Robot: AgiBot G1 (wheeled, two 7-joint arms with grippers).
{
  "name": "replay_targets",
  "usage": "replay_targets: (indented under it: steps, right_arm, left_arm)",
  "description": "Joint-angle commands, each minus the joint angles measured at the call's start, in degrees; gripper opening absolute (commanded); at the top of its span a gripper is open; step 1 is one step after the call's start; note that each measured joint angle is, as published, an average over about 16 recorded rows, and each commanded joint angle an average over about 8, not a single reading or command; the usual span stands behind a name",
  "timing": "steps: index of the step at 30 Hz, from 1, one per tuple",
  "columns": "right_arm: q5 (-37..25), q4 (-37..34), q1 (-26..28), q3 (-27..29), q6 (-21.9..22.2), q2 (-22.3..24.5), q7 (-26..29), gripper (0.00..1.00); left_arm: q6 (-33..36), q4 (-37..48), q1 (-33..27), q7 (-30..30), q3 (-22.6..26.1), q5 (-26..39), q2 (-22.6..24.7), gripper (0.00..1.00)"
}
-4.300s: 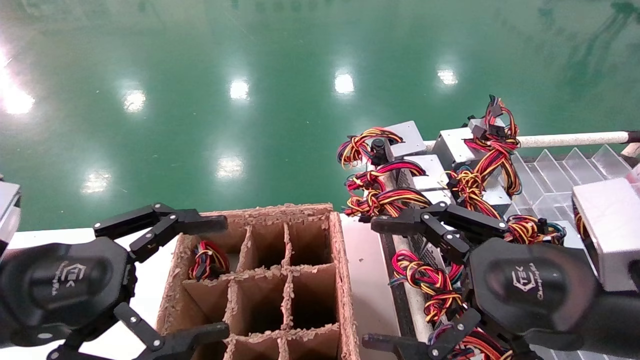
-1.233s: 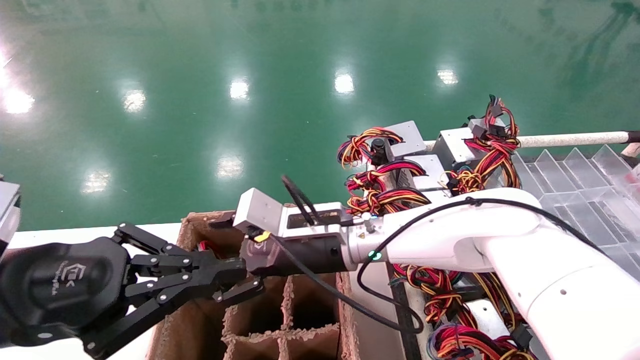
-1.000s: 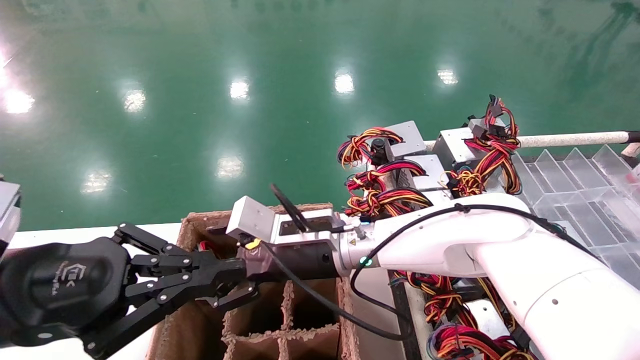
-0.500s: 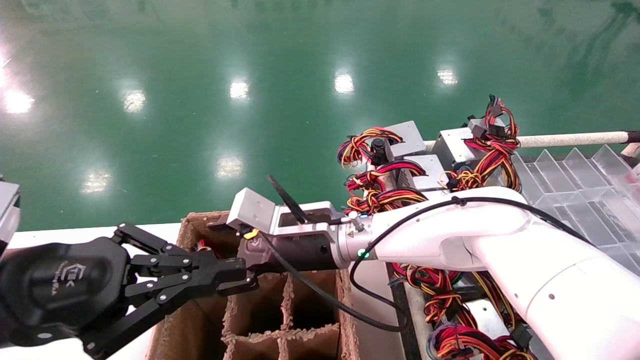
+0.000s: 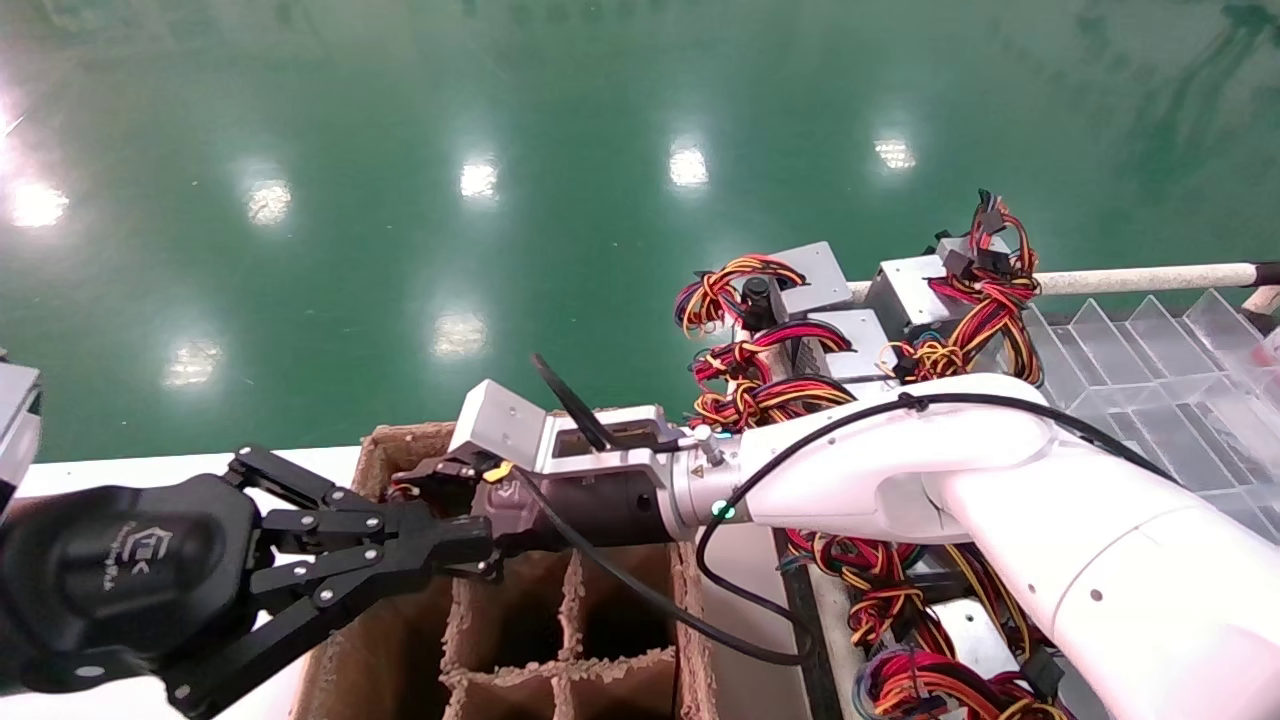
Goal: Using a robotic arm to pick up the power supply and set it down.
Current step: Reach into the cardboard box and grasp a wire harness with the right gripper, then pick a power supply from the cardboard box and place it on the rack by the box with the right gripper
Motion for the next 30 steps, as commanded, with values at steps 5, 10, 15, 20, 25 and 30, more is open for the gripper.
replay_targets:
  steps: [5,10,15,20,25,30]
  right_arm:
    - [1.9,-0.5,0.5,-1.8,0.0,0.1,-0.1,0.00]
    - [3.5,-1.4,1.2,-2.7,-0.6,0.2,-0.3,0.00]
    - [5.7,-2.8,2.1,-2.8,-1.9,0.4,-0.2,0.00]
    - [9.0,-5.4,3.2,-1.8,-4.4,0.7,0.4,0.00]
    - [12.9,-8.7,4.3,-0.1,-8.2,1.0,1.5,0.00]
    - [15.9,-11.5,5.8,1.3,-12.0,1.2,2.0,0.00]
  left_arm:
    - [0.0,0.0,0.0,0.0,0.0,0.0,0.0,0.00]
    - [0.0,0.0,0.0,0.0,0.0,0.0,0.0,0.00]
    - [0.0,0.0,0.0,0.0,0.0,0.0,0.0,0.00]
    - [0.0,0.0,0.0,0.0,0.0,0.0,0.0,0.00]
    - [0.0,0.0,0.0,0.0,0.0,0.0,0.0,0.00]
    - [0.0,0.0,0.0,0.0,0.0,0.0,0.0,0.00]
